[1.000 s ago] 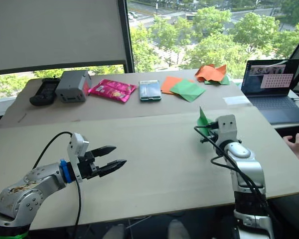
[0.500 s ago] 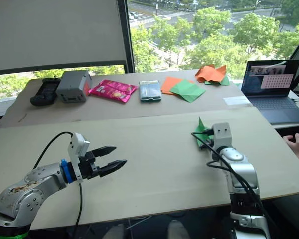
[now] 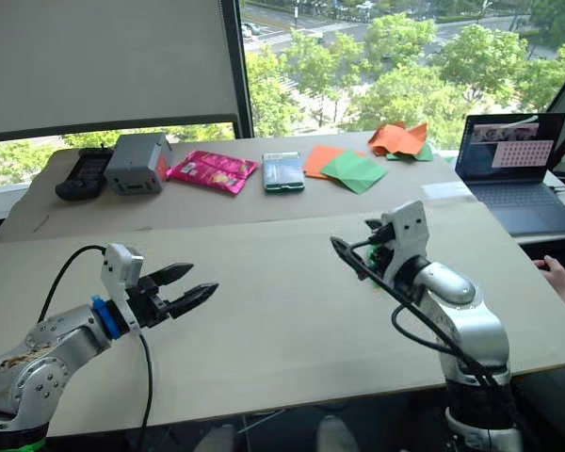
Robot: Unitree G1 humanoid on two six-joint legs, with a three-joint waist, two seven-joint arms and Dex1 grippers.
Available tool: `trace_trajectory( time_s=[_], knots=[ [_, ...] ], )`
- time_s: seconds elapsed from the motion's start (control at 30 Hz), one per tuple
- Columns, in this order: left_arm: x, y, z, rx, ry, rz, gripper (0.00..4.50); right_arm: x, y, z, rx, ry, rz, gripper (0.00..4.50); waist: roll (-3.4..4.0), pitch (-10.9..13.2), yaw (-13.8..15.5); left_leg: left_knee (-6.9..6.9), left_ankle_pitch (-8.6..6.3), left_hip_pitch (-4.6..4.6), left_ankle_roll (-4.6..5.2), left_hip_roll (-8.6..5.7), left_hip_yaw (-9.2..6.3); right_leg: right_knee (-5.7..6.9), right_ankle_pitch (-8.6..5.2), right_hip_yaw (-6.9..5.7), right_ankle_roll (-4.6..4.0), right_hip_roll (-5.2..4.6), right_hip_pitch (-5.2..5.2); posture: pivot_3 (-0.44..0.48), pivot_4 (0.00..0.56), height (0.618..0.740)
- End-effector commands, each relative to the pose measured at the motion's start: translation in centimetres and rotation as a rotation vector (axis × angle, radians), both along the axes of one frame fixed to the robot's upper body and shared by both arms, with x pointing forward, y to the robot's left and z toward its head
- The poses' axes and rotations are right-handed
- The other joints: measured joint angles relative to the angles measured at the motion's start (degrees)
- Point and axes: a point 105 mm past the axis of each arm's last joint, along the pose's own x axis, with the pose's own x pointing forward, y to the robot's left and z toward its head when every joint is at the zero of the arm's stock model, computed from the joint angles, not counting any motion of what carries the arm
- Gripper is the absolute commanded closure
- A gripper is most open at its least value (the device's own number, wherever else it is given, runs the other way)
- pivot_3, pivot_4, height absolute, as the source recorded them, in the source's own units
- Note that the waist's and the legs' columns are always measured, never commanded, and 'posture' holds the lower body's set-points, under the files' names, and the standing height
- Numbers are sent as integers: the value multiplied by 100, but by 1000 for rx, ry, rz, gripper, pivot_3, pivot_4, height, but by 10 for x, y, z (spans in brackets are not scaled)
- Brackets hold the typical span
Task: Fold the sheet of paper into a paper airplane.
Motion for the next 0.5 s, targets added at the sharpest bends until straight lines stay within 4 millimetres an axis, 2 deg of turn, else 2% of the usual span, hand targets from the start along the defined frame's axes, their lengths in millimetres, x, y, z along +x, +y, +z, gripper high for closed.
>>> trace_trajectory(
  time_s=[0.03,0.13,0.23,0.5],
  knots=[
    [0,37,4,24,-56,175,0,-14,13,-22,-92,19,98,30,-3,2,0,1,-1,0,-1,-1,2,-1,-1,0,-1,-3,0,0,150,721],
    [-6,54,-1,52,-57,242,0,-10,10,-39,-130,51,68,30,-11,7,5,5,-3,-4,-5,-2,8,-4,-2,1,-3,-11,-13,0,150,721],
    [-12,64,-6,63,-49,275,0,-3,7,-46,-117,71,27,30,-14,9,24,6,-5,-18,-9,-2,9,-6,-3,1,-5,-12,-38,0,150,721],
    [-15,60,-9,61,-54,263,0,7,-3,-50,-126,64,-23,30,-13,8,116,8,-6,-38,-10,-2,11,-5,-3,1,-6,-11,-57,0,150,721]
  ],
)
